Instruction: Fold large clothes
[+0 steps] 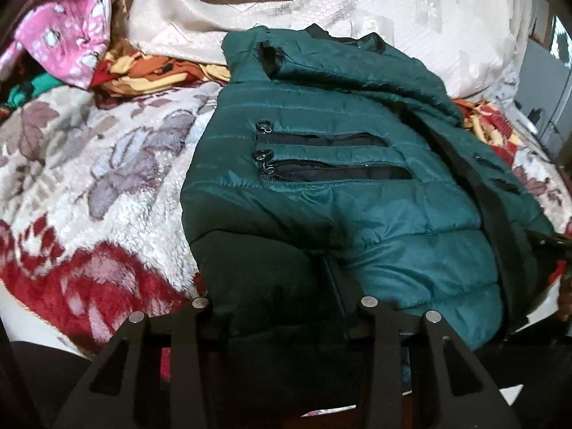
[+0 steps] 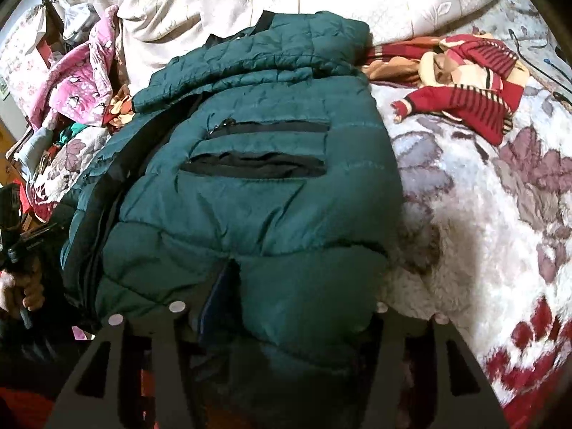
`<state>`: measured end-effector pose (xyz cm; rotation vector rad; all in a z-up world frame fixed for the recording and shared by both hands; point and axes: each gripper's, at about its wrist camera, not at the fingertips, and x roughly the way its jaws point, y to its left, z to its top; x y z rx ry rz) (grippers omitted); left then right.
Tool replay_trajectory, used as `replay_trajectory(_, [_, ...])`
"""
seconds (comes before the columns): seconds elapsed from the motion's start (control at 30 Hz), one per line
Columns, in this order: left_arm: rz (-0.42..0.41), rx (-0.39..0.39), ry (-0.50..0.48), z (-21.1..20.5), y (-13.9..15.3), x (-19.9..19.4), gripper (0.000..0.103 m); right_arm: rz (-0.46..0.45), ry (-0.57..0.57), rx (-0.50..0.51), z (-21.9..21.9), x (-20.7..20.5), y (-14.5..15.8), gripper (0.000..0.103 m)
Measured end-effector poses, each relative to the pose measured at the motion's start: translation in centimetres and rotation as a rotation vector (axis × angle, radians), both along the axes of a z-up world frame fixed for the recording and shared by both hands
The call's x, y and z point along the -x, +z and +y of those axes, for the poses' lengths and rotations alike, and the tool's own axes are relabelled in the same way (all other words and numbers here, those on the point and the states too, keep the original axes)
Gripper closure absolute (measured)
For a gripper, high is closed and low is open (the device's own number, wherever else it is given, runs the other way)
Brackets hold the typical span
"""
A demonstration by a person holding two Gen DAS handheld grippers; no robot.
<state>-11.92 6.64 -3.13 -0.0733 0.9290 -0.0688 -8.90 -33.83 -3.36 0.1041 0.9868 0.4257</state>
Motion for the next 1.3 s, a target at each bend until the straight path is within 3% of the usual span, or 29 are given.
replay_trajectory(0.17, [-0.009, -0.025, 0.005, 0.0, -0.1, 0.1, 0.077, -0.003, 0.01, 0.012, 0.4, -0.1, -0.1, 0.037])
replay_trajectory(0.53, [-0.006, -0.017, 0.006, -0.1, -0.2, 0.1, 0.075, -0.018, 0.01, 0.021, 0.6, 0.1, -0.1, 0.034])
replay_trajectory(0.6, [-0.004, -0.01, 0.007, 0.0, -0.3, 0.1, 0.074, -0.026, 0.021, 0.052, 1.0, 0.2, 0.2, 0.037])
replay_trajectory(0.7, [0.007, 0.018, 0.016, 0.4, -0.5, 0.0, 0.072, -0.05, 0.048, 0.059, 1.4, 0.7, 0.7, 0.057])
replay_trajectory(0.87, [0.03, 0.134, 0.038, 1.8, -0.8, -0.3, 0.067, -0.034, 0.045, 0.04, 0.9, 0.6, 0.5, 0.066])
replay_trajectory(0.93, [0.026, 0.139, 0.035, 1.9, -0.6, -0.2, 0.08, -0.061, 0.034, 0.032, 0.8, 0.9, 1.2, 0.076])
replay_trajectory(0.97, [0.015, 0.149, 0.033, 2.2, -0.2, 0.1, 0.098, -0.078, 0.026, 0.025, 0.7, 1.2, 1.5, 0.08])
replay_trajectory(1.0, [0.007, 0.153, 0.028, 2.3, 0.3, 0.3, 0.103, -0.106, 0.016, 0.013, 0.7, 1.6, 2.1, 0.082])
replay_trajectory(1.17, [-0.038, 0.18, 0.034, 4.3, 2.9, 2.0, 0.103, -0.219, -0.01, 0.032, 1.6, 4.9, 4.5, 0.086])
replay_trajectory(1.3, [-0.068, 0.244, 0.046, 6.5, 5.4, 3.9, 0.103, -0.25, -0.015, 0.045, 2.6, 7.8, 5.8, 0.086])
